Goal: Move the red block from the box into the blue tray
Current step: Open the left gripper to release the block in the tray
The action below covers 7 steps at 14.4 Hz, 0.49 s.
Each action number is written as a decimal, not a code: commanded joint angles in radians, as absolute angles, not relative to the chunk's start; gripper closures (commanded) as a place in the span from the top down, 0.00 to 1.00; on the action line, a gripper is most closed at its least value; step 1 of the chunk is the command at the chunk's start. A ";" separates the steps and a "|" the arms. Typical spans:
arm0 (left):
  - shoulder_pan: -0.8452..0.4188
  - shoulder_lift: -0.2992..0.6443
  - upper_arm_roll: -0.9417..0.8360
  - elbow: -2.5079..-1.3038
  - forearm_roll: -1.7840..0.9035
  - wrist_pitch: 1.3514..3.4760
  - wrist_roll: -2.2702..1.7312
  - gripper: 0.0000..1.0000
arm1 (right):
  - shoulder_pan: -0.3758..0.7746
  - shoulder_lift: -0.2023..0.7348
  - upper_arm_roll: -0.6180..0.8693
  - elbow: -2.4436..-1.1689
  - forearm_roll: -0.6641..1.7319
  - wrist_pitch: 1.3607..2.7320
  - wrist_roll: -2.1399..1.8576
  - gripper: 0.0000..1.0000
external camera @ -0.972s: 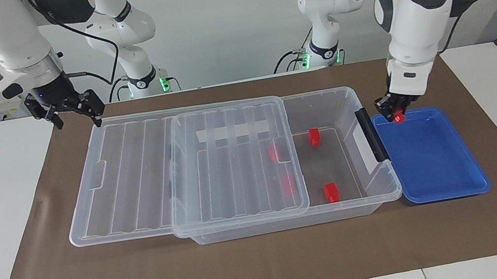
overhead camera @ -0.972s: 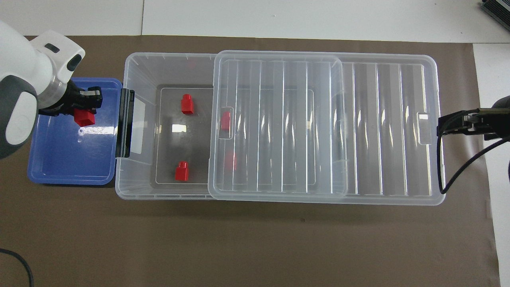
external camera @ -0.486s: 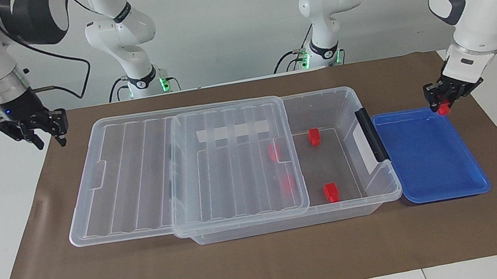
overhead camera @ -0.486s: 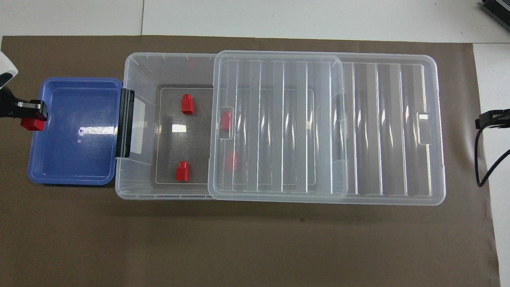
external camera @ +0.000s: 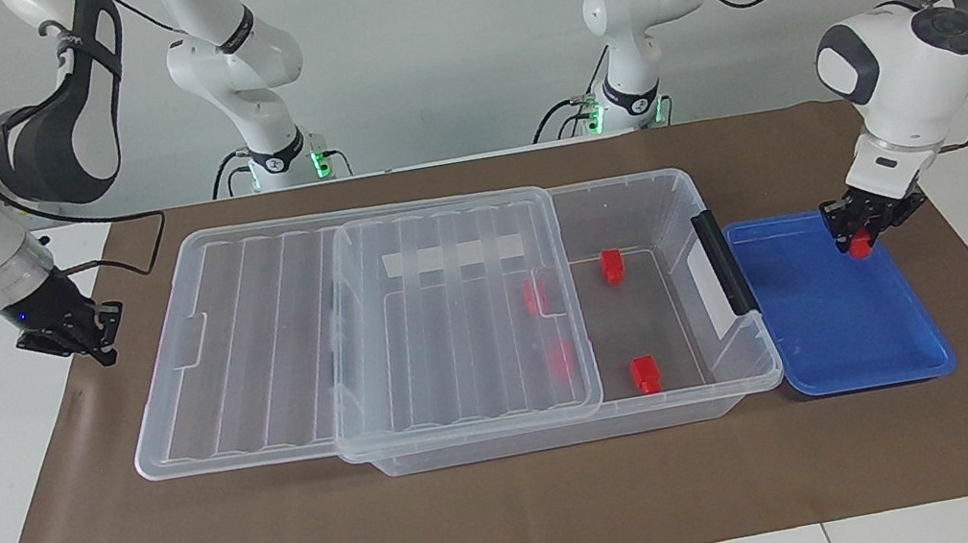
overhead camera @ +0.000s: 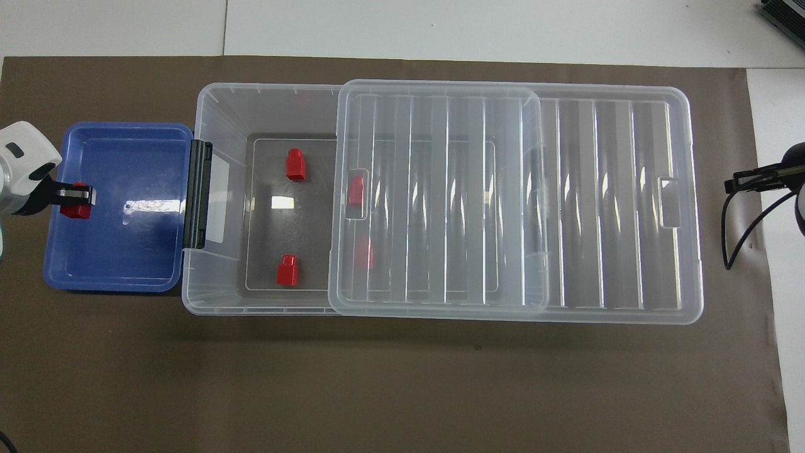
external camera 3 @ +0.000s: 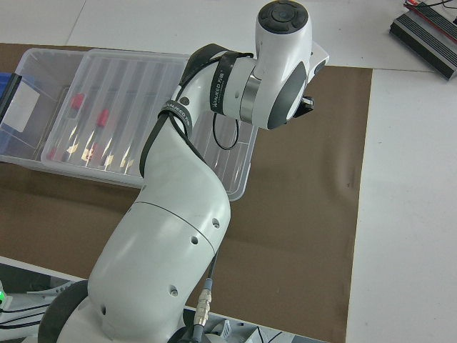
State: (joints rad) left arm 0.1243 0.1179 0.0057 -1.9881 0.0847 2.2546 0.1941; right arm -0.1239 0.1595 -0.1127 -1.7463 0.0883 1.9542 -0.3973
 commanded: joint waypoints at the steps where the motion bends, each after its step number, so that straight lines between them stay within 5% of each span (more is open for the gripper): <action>1: 0.152 0.127 -0.002 -2.080 0.067 2.390 0.218 0.00 | -0.118 0.153 -0.107 -1.769 0.139 1.977 -0.454 0.00; 7: 0.140 0.238 -0.002 -2.091 0.067 2.517 0.192 0.00 | -0.080 0.176 -0.103 -1.804 0.178 2.052 -0.453 0.00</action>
State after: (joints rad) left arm 0.1401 0.2066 0.0042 -2.0839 0.0847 2.4645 0.1939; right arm -0.0834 0.1711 -0.1076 -1.7781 0.1463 2.0148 -0.4250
